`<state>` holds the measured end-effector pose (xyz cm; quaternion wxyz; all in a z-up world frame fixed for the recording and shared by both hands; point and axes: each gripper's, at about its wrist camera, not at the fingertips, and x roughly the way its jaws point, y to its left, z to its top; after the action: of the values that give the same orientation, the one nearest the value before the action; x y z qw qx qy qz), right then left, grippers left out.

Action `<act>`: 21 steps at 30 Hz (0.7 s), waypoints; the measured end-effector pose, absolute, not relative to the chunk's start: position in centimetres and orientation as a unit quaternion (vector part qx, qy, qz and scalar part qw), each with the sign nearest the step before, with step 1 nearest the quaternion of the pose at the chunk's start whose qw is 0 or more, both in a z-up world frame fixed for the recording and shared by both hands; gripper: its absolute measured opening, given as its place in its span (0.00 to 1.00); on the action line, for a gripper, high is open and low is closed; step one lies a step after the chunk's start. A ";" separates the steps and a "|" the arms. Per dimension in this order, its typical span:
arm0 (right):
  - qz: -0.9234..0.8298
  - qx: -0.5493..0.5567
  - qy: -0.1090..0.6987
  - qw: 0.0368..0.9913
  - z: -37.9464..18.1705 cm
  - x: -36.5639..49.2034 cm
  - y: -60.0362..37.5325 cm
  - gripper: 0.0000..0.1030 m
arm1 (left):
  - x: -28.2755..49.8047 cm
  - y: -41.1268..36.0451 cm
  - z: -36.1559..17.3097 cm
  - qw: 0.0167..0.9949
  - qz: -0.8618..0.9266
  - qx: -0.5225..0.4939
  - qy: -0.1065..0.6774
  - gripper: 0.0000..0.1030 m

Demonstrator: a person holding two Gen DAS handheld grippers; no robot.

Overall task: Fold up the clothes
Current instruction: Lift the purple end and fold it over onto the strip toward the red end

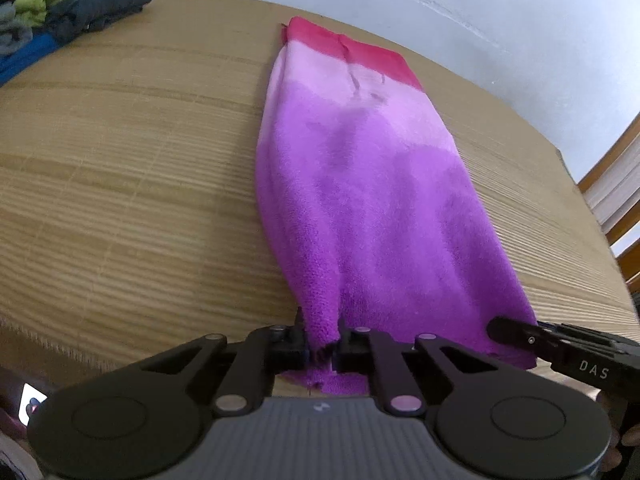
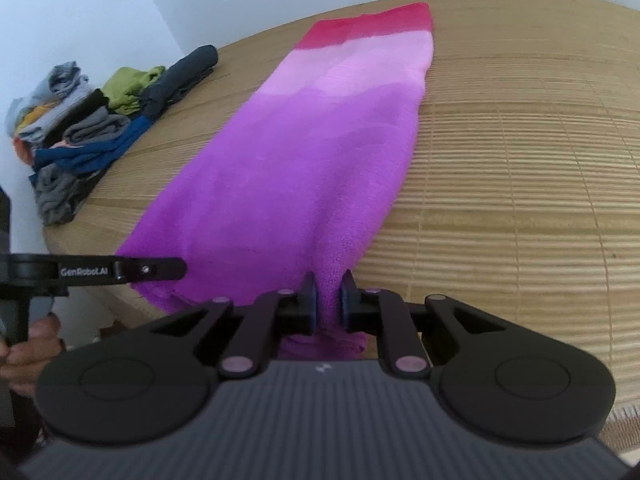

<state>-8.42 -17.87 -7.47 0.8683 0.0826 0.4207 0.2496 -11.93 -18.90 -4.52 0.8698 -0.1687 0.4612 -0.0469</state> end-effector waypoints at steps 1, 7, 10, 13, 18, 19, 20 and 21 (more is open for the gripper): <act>0.250 0.088 0.420 0.868 -7.3 -8.7 -18.1 0.14 | -12.2 -18.7 -4.3 0.867 -0.050 -0.176 0.463 0.09; 0.245 0.155 0.417 0.861 -5.9 -8.8 -19.5 0.14 | -11.5 -17.3 -1.9 0.866 -0.058 -0.211 0.450 0.09; 0.244 0.183 0.405 0.862 -4.8 -7.8 -19.8 0.14 | -10.2 -17.0 -0.5 0.870 -0.055 -0.210 0.442 0.09; 0.239 0.211 0.400 0.859 -4.4 -6.4 -19.8 0.14 | -8.4 -16.9 0.5 0.872 -0.053 -0.207 0.440 0.09; 0.213 0.253 0.410 0.850 -4.2 -4.0 -20.1 0.14 | -4.7 -17.3 1.1 0.863 -0.048 -0.214 0.456 0.10; 0.209 0.266 0.412 0.846 -4.3 -3.4 -20.3 0.14 | -3.8 -17.2 1.2 0.862 -0.045 -0.214 0.458 0.11; 0.207 0.274 0.412 0.844 -4.3 -2.8 -20.4 0.14 | -2.9 -17.2 1.2 0.859 -0.042 -0.215 0.462 0.11; 0.204 0.278 0.411 0.843 -4.2 -2.2 -20.5 0.14 | -2.2 -17.1 1.1 0.857 -0.039 -0.215 0.467 0.13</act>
<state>-2.25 -20.48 -4.23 0.8434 0.2785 0.4114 0.2045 -2.21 -17.14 1.10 0.8568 -0.2150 0.4671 -0.0392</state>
